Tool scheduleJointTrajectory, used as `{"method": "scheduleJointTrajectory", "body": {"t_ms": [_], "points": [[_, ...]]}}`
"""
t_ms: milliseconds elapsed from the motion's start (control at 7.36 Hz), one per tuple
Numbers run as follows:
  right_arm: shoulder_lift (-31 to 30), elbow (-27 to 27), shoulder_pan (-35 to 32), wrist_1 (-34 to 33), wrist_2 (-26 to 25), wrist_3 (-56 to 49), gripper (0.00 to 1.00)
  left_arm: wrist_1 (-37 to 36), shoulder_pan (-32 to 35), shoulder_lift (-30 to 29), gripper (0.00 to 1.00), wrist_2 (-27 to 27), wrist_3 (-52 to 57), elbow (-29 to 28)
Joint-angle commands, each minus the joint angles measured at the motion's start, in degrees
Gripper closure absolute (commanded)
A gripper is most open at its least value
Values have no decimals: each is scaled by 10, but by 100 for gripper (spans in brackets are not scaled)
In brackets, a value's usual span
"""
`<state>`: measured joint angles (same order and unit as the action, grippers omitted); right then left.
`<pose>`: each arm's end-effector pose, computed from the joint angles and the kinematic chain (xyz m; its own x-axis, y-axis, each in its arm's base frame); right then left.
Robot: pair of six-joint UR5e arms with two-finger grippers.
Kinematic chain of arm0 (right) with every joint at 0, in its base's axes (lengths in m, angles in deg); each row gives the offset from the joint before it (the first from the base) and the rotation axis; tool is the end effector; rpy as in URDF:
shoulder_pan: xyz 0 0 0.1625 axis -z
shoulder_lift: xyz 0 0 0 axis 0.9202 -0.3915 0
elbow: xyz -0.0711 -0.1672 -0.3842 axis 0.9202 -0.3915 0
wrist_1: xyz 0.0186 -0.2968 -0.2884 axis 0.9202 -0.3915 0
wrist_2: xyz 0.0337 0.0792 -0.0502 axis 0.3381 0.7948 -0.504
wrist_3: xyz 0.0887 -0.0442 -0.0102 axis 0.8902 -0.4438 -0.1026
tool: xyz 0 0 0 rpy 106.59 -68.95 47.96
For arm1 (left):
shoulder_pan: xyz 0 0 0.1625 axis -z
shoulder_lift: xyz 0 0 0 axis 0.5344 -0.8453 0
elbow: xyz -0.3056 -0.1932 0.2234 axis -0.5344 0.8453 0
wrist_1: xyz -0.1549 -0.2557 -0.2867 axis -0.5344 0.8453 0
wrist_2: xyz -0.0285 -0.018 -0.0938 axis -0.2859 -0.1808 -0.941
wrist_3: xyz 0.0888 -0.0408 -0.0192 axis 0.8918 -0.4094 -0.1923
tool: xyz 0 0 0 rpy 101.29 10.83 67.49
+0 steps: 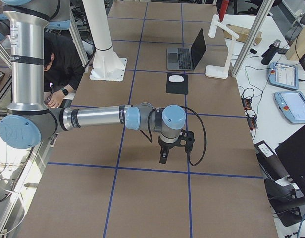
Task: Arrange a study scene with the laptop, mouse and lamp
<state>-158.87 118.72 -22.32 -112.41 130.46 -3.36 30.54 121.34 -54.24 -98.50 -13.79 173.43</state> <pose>0.0544 -0.4551 0.6097 0.6755 0.1462 0.7227 -0.0681 0.9883 -0.1364 -0.0573 -0.4720 0.6398 0.7226 -0.0378 -0.6903 0.0893 0.9952 0.0390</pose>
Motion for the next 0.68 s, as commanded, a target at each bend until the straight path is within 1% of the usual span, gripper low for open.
{"method": "scheduleJointTrajectory", "body": {"t_ms": [0,543], "points": [[0,2,-1,2,1,0,0,0,0,0,1,0,2,-3],[0,2,-1,2,-2,-1,0,2,0,-6,1,0,3,-16]]}}
